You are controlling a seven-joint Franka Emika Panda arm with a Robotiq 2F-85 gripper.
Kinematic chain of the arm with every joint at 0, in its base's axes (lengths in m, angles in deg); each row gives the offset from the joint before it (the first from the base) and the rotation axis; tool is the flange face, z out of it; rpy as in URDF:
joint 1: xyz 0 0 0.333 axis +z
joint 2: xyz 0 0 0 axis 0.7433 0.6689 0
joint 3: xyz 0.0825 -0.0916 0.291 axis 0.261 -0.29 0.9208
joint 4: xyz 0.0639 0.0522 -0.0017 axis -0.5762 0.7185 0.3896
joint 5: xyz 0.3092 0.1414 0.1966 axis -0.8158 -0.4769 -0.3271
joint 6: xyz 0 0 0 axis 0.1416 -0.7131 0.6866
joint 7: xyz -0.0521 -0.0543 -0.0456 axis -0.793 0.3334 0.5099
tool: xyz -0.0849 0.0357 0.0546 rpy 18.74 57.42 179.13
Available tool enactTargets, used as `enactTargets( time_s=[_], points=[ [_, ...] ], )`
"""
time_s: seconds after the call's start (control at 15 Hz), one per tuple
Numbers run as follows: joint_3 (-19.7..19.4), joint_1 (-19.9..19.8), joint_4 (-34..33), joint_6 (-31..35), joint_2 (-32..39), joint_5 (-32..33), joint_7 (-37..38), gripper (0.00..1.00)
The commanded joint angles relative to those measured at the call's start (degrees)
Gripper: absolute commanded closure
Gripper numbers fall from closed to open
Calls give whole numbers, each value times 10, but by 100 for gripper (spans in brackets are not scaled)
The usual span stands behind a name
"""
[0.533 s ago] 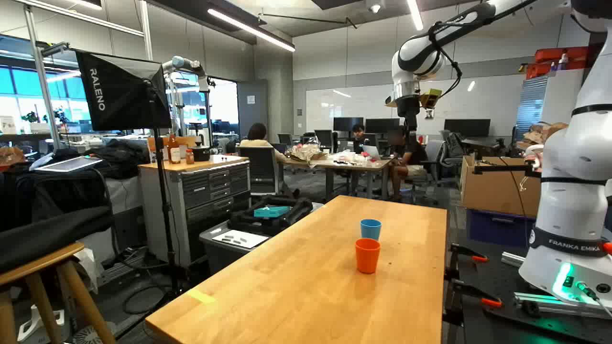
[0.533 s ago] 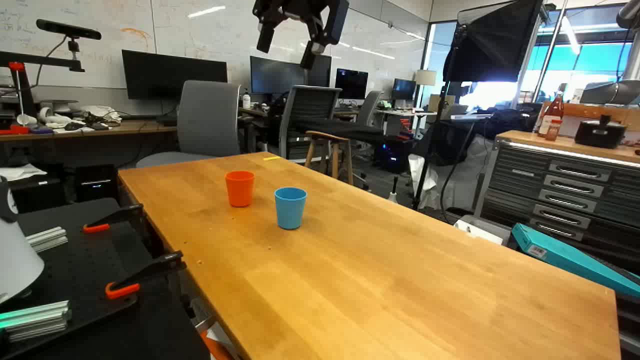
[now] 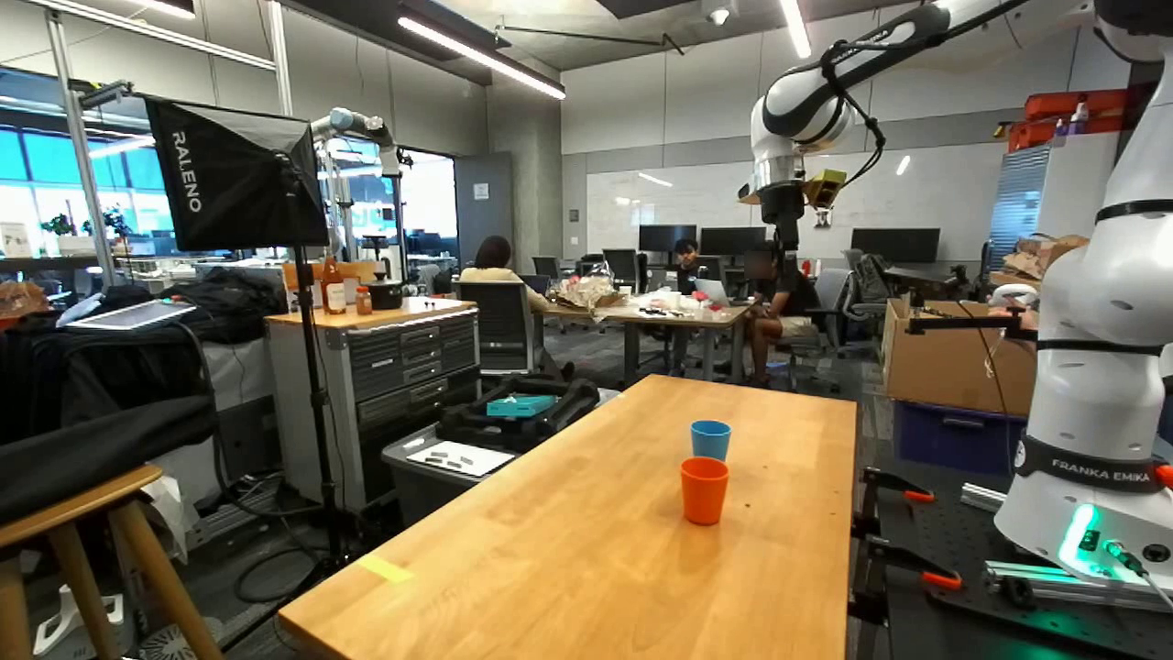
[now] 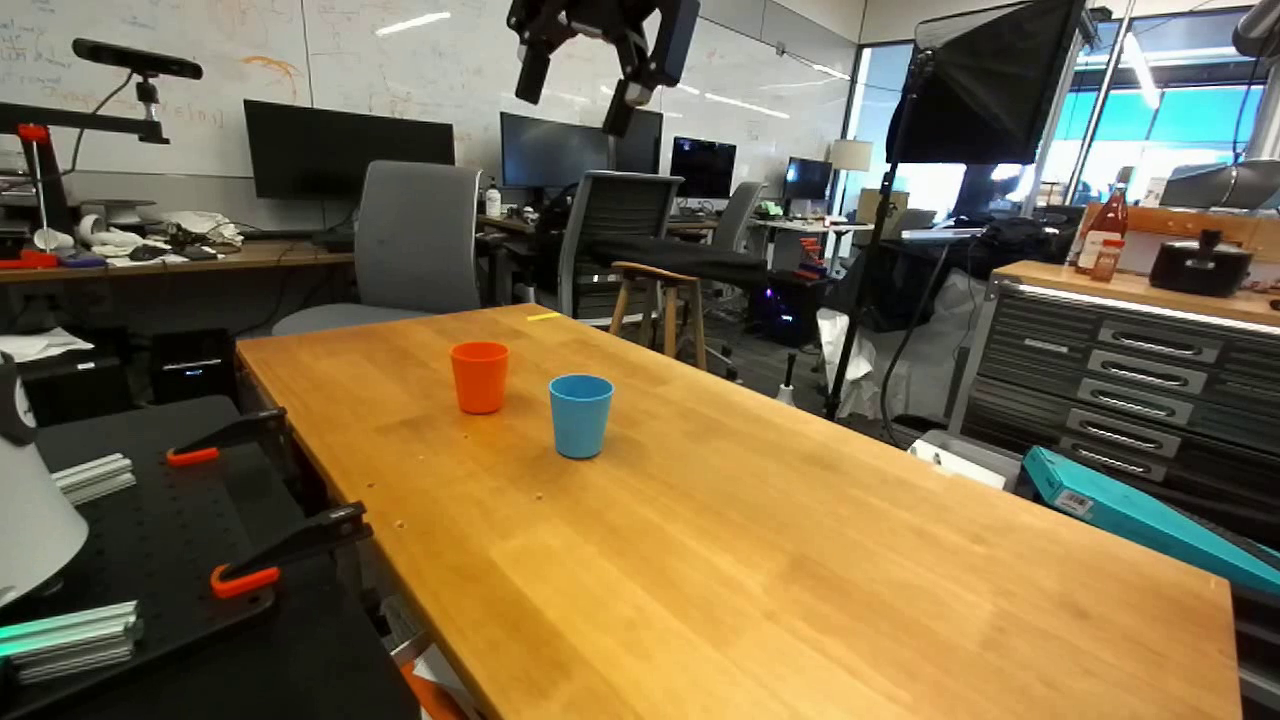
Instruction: Put the blue cup in the orange cup
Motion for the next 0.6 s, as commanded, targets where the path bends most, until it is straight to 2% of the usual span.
enactTargets(
  time_s=[0.0, 0.2, 0.4, 0.53],
  points=[
    [35, -26, 0, 34, 8, -1, 19, 0],
    [78, -21, 34, 162, 6, 32, 60, 0],
    [119, -12, 51, 237, 35, 69, 103, 0],
    [141, -8, 61, 257, 58, 82, 125, 0]
  ],
)
